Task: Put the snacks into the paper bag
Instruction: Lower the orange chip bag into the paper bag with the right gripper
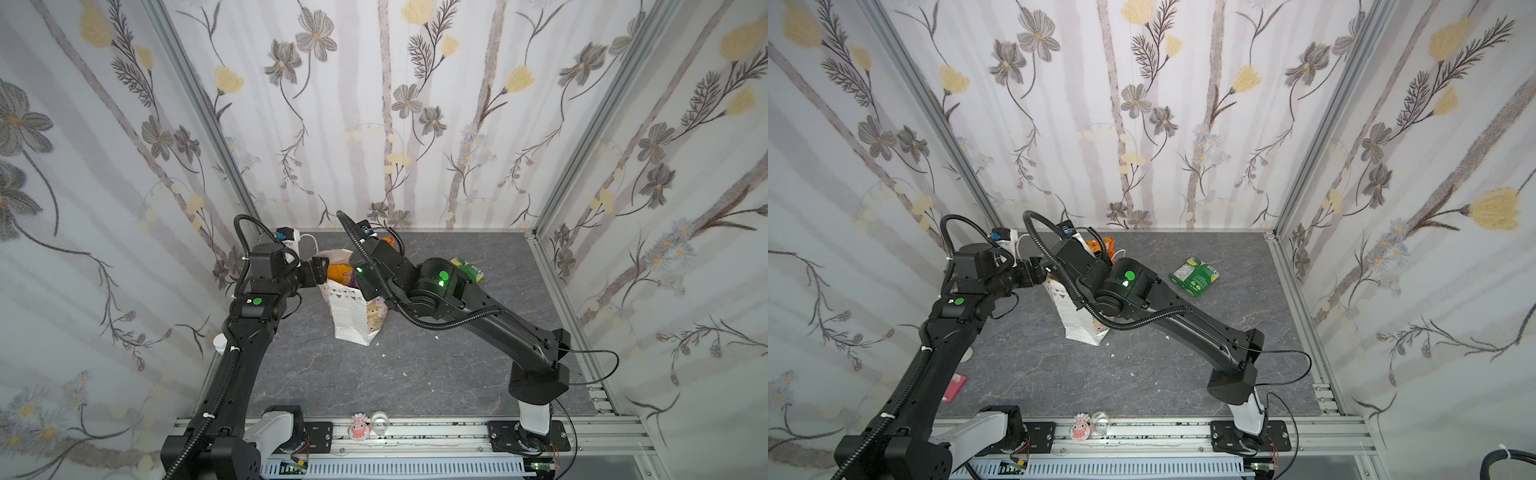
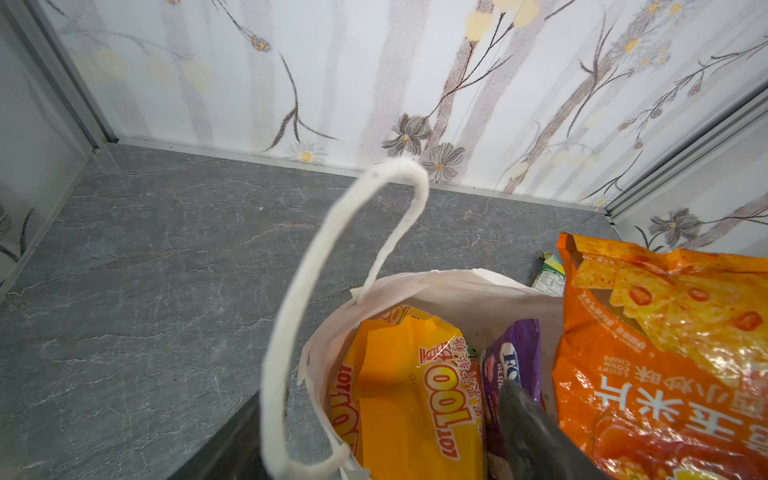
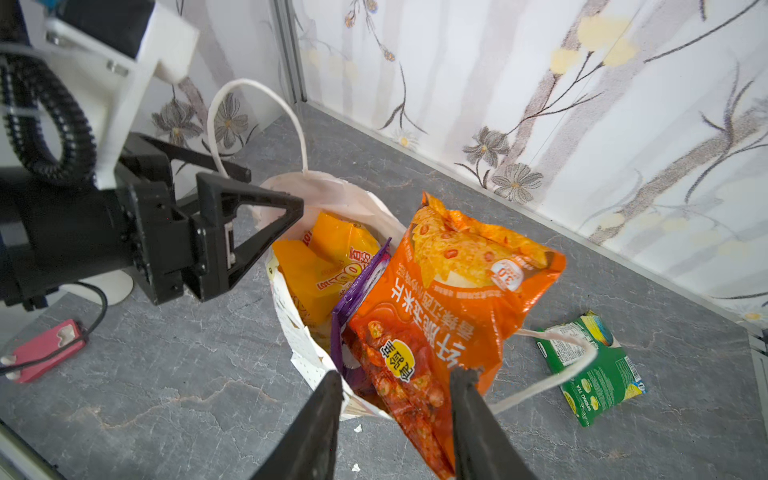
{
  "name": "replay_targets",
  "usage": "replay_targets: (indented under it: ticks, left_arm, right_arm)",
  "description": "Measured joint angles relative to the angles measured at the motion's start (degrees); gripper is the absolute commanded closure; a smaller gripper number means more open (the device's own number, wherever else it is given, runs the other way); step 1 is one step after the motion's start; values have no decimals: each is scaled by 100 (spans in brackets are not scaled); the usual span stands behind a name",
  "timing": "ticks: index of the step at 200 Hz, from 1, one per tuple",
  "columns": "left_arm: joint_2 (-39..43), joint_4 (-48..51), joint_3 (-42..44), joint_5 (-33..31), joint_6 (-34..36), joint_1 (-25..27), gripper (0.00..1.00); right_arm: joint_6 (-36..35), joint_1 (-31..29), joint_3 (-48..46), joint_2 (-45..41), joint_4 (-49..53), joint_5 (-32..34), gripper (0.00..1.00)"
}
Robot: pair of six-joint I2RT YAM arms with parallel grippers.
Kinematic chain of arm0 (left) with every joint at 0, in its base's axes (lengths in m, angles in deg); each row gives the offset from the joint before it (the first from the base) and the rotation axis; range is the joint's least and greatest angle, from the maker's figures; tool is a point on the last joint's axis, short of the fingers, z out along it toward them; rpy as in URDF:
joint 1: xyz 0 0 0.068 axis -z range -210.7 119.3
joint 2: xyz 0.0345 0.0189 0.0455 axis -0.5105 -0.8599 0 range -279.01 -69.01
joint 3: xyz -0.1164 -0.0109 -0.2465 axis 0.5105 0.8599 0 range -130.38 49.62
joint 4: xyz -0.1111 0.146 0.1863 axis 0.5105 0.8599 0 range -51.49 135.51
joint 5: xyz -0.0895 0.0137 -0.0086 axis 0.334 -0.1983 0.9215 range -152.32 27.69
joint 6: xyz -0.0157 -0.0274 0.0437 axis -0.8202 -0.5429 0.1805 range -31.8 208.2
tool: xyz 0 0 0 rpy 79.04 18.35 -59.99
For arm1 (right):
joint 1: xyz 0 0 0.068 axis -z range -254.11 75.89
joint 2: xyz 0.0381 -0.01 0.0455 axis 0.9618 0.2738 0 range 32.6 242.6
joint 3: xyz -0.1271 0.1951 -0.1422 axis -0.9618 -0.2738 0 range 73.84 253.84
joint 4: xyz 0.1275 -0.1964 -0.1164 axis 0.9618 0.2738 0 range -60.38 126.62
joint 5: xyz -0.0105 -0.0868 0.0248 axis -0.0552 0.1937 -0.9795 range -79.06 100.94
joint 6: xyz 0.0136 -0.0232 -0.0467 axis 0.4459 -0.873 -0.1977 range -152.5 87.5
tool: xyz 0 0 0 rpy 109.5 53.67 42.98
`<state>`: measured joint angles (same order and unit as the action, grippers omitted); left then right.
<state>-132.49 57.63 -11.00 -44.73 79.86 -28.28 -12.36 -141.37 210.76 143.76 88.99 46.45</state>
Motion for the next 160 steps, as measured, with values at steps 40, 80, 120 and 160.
replay_targets:
  ticks: [40, 80, 120, 160]
  left_arm:
    - [7, 0, 0, 2, 0, 0, 20]
    - [13, 0, 0, 2, 0, 0, 20]
    - [13, 0, 0, 2, 0, 0, 20]
    - [13, 0, 0, 2, 0, 0, 20]
  right_arm:
    - [299, 332, -120, 111, 243, -31, 56]
    - [308, 535, -151, 142, 162, -55, 55]
    - [127, 892, -151, 321, -197, -321, 55]
    - [11, 1123, -153, 463, -396, -522, 60]
